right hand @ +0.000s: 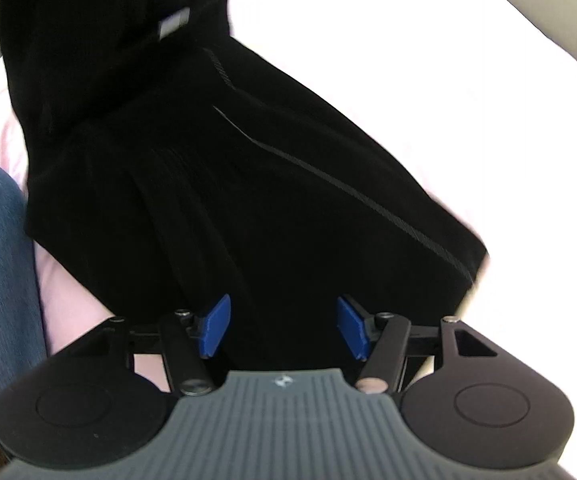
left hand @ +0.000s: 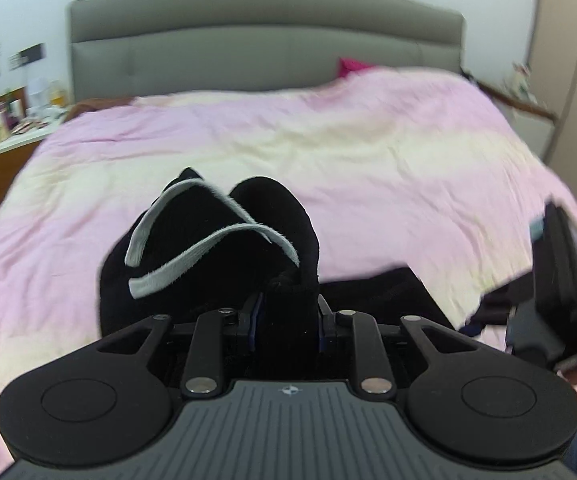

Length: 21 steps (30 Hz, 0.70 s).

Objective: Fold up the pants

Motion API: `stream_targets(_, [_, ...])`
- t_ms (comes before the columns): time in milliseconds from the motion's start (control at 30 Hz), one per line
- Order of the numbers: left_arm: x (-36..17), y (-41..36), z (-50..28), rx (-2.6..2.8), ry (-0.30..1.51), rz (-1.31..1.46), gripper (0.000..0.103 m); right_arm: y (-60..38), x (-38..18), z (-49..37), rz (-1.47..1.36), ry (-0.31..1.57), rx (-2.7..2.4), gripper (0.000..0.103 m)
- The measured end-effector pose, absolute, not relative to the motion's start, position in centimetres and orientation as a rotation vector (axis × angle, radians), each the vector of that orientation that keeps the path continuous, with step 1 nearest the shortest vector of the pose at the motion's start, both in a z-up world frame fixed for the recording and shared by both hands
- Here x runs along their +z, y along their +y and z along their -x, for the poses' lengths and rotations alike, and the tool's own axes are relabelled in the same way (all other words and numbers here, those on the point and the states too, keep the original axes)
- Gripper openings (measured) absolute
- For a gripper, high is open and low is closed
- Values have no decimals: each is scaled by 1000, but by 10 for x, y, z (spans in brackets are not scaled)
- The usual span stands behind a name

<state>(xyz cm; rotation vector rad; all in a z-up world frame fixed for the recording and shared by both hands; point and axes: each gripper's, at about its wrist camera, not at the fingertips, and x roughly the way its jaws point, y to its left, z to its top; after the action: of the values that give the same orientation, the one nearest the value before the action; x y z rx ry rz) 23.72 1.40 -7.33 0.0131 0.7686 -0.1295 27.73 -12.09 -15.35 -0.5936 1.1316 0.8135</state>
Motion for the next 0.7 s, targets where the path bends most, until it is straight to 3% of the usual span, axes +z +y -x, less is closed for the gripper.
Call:
stream_targets(167, [-144,-63,-229,-175,883,-201,29,-169,-169,-270,497,1162,745,56])
stream_targets(267, [-166,-78,-219,-211,927,-265,39,-189,-179,-271,433,1178,723,56])
stream_targets(300, [-165,-77,-217,-229,927,-259,42,-192,-180,-271,415,1177,719,56])
stream_targets(367, [-158,-67,-214,-295,939,-180,62,-207,-183,-280,388,1170,720,56])
stream_targets(500, [-137,-50,-203,-415,960,-54,68,-213,-181,-277,378,1140,718,56])
stream_targets(700, [-113,-8,-185,-373,951,-185,72,-198,-148,-267,275,1070,750,56])
